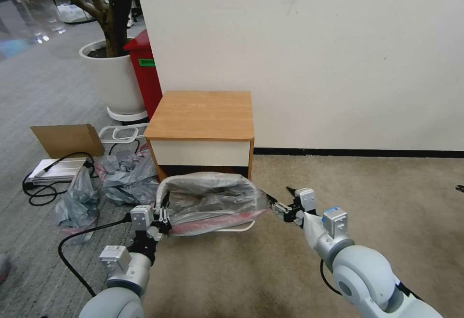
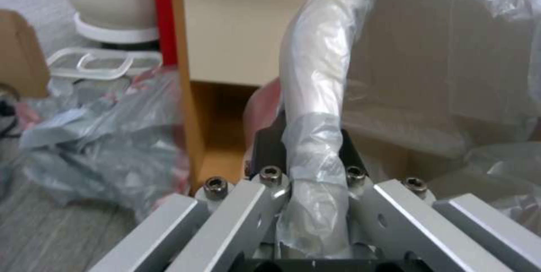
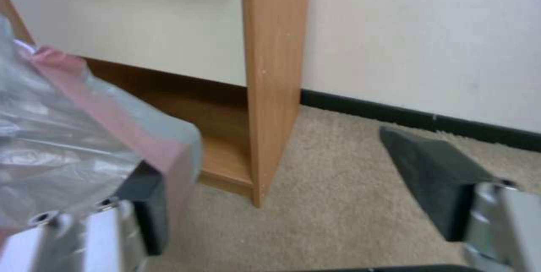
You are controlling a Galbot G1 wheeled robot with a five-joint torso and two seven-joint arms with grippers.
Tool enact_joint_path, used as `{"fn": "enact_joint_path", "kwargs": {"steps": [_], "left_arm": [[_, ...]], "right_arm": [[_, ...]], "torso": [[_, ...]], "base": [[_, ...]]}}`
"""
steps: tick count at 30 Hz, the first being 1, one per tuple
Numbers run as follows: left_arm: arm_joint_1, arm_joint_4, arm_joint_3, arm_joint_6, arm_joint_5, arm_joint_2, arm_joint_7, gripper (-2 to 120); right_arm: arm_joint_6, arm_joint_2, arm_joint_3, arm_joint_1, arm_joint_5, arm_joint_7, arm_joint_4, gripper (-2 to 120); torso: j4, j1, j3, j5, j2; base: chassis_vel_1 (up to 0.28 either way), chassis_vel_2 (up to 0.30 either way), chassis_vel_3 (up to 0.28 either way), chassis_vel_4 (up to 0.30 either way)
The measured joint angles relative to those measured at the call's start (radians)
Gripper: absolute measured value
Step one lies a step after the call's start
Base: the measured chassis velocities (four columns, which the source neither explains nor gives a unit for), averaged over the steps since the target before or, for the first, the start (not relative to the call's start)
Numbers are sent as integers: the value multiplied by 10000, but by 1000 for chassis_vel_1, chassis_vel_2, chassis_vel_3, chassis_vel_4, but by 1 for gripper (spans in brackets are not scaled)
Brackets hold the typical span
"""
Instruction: Pick up the garbage bag from the table and place it over the trash can.
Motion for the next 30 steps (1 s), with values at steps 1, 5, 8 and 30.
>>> {"fn": "enact_joint_path", "kwargs": {"steps": [1, 5, 8, 30], "left_arm": [[-5, 0, -1, 112, 6, -5, -74, 4], [-58, 0, -2, 318, 9, -22, -253, 4], [-90, 6, 3, 350, 8, -24, -299, 4], [60, -247, 45, -67, -403, -18, 222, 4]], "right_arm": [[-17, 61, 155, -159, 16, 2, 124, 88], [-14, 201, 523, -680, 134, -75, 389, 99], [52, 237, 612, -865, 182, -247, 422, 100], [1332, 889, 451, -465, 2441, -682, 181, 100]], "torso": [[1, 0, 0, -1, 0], [0, 0, 0, -1, 0], [-1, -1, 0, -1, 1], [0, 0, 0, -2, 0]], "base": [[0, 0, 0, 0], [0, 0, 0, 0], [0, 0, 0, 0], [0, 0, 0, 0]]}}
